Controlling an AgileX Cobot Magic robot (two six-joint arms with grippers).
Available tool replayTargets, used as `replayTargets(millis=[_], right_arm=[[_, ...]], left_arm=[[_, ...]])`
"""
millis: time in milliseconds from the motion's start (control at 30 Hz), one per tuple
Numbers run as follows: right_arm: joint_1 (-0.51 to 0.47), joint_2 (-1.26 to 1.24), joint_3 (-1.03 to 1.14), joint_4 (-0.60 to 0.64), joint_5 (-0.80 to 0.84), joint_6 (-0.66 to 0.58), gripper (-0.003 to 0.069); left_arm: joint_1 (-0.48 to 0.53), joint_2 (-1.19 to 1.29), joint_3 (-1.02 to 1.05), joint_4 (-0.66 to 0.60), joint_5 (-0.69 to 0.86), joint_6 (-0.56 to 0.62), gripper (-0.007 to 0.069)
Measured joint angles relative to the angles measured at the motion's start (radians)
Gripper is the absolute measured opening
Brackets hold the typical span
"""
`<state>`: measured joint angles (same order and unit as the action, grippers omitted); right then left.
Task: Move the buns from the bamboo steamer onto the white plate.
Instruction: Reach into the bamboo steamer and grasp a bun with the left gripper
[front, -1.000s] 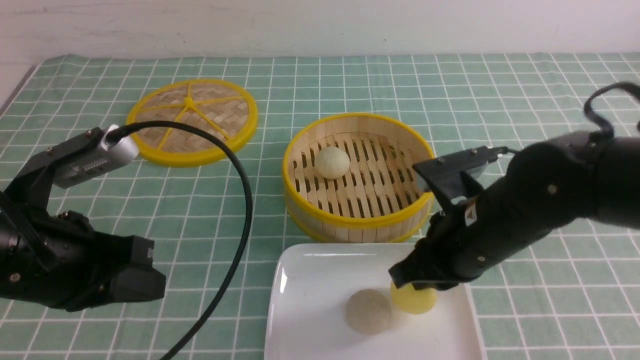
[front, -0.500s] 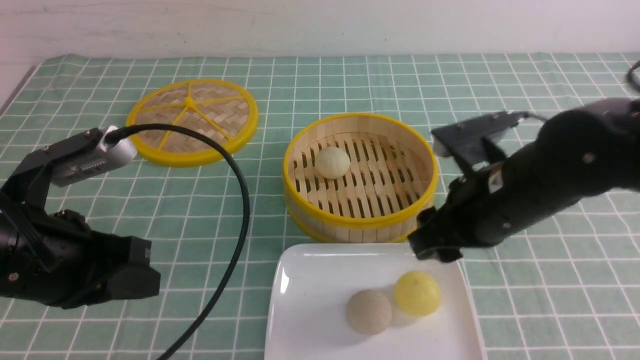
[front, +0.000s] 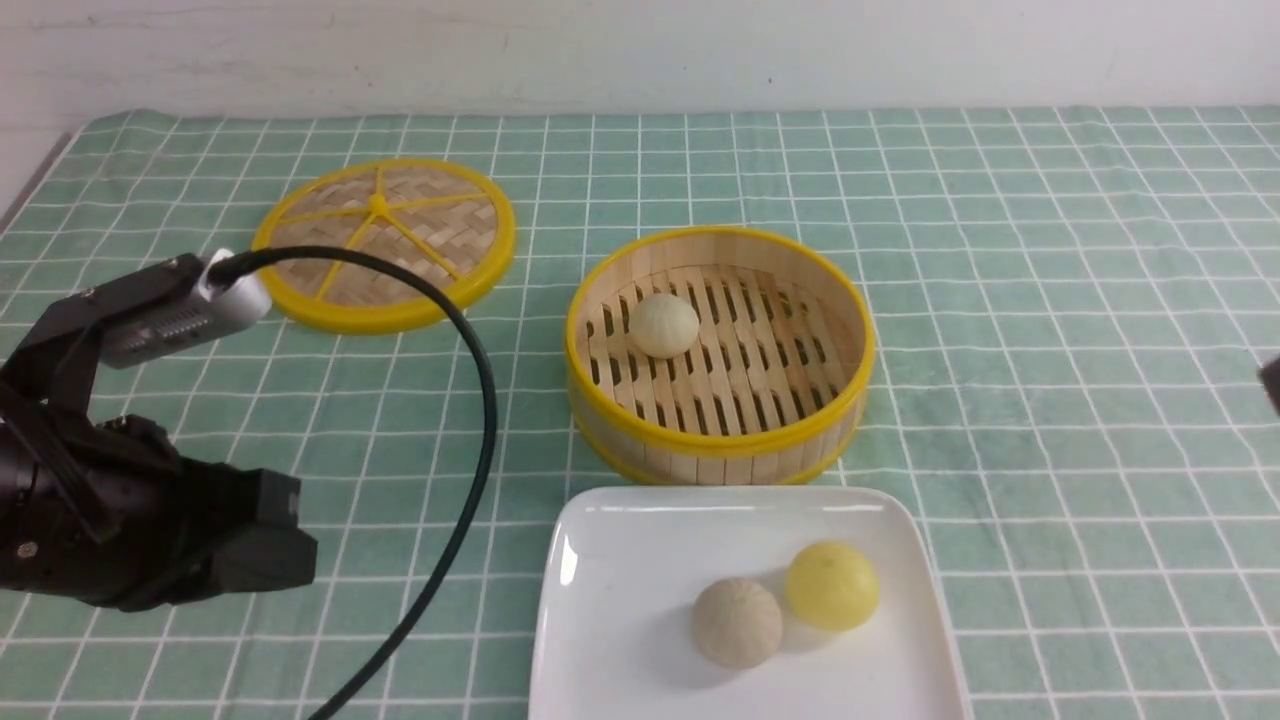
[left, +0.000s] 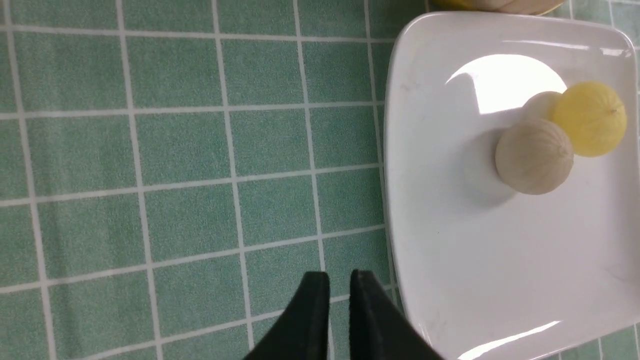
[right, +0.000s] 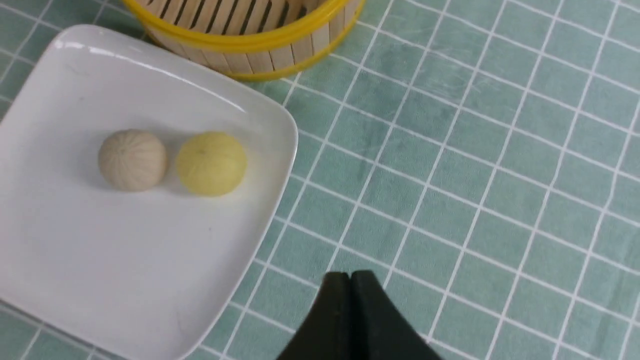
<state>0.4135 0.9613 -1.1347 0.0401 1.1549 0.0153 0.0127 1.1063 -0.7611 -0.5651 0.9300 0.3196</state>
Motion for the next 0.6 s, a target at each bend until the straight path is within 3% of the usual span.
replayTargets(millis=[233, 367, 600], right_arm=[[0.0, -0.181, 0.173, 0.0, -0.039, 0.0, -0.0015], [0.0, -0.296, 0.387, 0.0, -0.199, 0.0, -0.0015], [0.0, -0.374, 0.584, -0.04, -0.391, 0.0, -0.0015]], left_arm=[[0.0, 0.0, 0.0, 0.0, -0.01, 0.0, 0.0098], [0.0, 0.0, -0.004, 0.001, -0.032, 0.002, 0.0098], [0.0, 0.031, -0.175, 0.006, -0.011, -0.047, 0.0008]])
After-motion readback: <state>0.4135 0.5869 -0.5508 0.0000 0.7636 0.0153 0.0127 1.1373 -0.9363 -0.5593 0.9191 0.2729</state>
